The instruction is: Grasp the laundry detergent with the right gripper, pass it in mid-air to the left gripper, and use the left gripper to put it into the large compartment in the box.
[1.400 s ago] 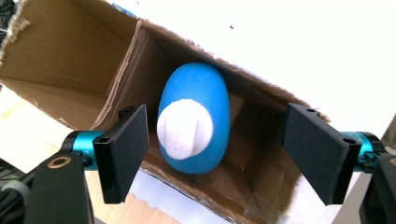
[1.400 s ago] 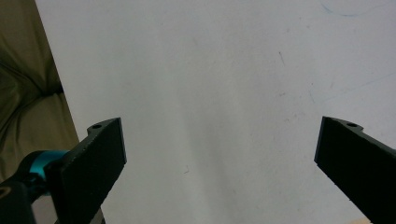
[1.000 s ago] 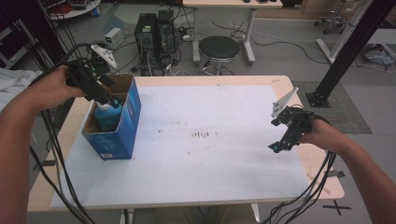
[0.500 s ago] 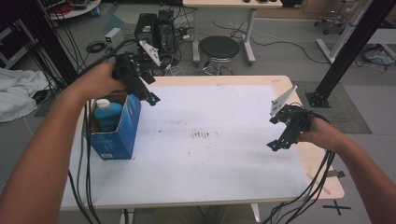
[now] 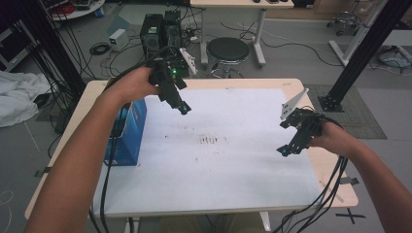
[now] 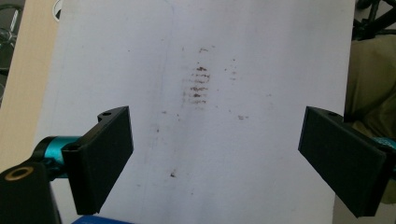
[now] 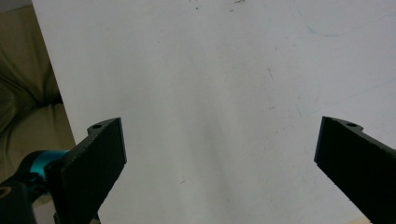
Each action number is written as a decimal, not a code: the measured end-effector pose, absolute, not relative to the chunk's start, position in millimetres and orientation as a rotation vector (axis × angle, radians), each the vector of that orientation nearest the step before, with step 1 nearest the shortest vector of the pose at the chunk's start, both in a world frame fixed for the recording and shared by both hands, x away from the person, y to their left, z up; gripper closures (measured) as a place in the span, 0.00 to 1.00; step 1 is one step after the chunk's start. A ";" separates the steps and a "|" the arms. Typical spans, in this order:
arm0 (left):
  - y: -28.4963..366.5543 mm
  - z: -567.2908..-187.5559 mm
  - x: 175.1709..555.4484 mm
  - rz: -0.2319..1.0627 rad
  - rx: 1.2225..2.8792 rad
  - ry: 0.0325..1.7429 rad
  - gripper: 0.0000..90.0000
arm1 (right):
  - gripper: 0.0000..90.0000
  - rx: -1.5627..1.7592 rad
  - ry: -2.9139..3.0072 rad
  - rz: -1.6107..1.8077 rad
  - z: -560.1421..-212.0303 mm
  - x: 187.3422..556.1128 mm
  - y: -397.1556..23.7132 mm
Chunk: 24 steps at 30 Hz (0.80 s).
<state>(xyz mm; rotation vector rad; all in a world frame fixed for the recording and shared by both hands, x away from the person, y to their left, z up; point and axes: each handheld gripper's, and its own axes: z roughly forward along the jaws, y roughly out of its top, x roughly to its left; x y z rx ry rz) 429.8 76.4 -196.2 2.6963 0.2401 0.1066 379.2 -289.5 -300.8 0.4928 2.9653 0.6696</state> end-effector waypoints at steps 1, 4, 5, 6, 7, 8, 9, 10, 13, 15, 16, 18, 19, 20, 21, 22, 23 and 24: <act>73.8 -197.1 430.1 0.104 2.702 0.231 0.11 | 0.01 0.487 2.963 0.671 -301.0 379.5 -289.2; 66.4 -199.4 431.4 0.102 2.715 0.216 0.11 | 0.01 0.486 2.961 0.674 -300.8 379.2 -287.9; 64.0 -200.0 431.7 0.103 2.714 0.210 0.11 | 0.01 0.490 2.960 0.674 -300.6 378.9 -287.5; 61.7 -200.5 432.2 0.104 2.712 0.209 0.11 | 0.01 0.490 2.959 0.676 -300.4 378.7 -287.0; 59.1 -201.2 433.0 0.111 2.717 0.215 0.09 | 0.01 0.488 2.959 0.679 -300.2 378.6 -286.6; 57.0 -201.6 433.7 0.120 2.720 0.225 0.05 | 0.01 0.488 2.956 0.680 -300.2 378.4 -286.1; 55.3 -202.2 433.9 0.120 2.722 0.218 0.05 | 0.01 0.485 2.954 0.678 -300.0 378.5 -285.7; 53.7 -202.7 433.9 0.118 2.723 0.206 0.05 | 0.01 0.486 2.952 0.678 -300.0 378.4 -285.3; 50.2 -204.4 433.5 0.116 2.726 0.191 0.05 | 0.01 0.483 2.948 0.686 -299.5 378.8 -283.8; 49.1 -205.1 434.3 0.124 2.728 0.186 0.05 | 0.01 0.480 2.946 0.692 -299.4 379.7 -282.9; 48.8 -205.5 434.4 0.124 2.728 0.194 0.05 | 0.01 0.485 2.947 0.689 -299.2 379.8 -282.2; 48.0 -206.8 434.8 0.128 2.727 0.195 0.05 | 0.01 0.480 2.947 0.691 -299.5 380.4 -281.2; 47.7 -207.3 435.1 0.129 2.734 0.194 0.05 | 0.01 0.479 2.948 0.690 -299.5 380.5 -280.8; 47.4 -208.2 435.1 0.132 2.738 0.199 0.05 | 0.01 0.483 2.948 0.691 -299.5 380.5 -280.3; 46.8 -209.1 435.3 0.138 2.745 0.201 0.05 | 0.01 0.477 2.948 0.695 -299.7 380.9 -280.2; 46.1 -210.0 435.1 0.139 2.748 0.201 0.05 | 0.01 0.473 2.948 0.695 -299.8 381.4 -280.1; 45.5 -210.4 434.8 0.135 2.753 0.191 0.05 | 0.01 0.471 2.948 0.694 -299.9 381.6 -279.8; 44.7 -210.7 434.3 0.130 2.752 0.187 0.05 | 0.01 0.474 2.948 0.694 -299.9 381.4 -279.4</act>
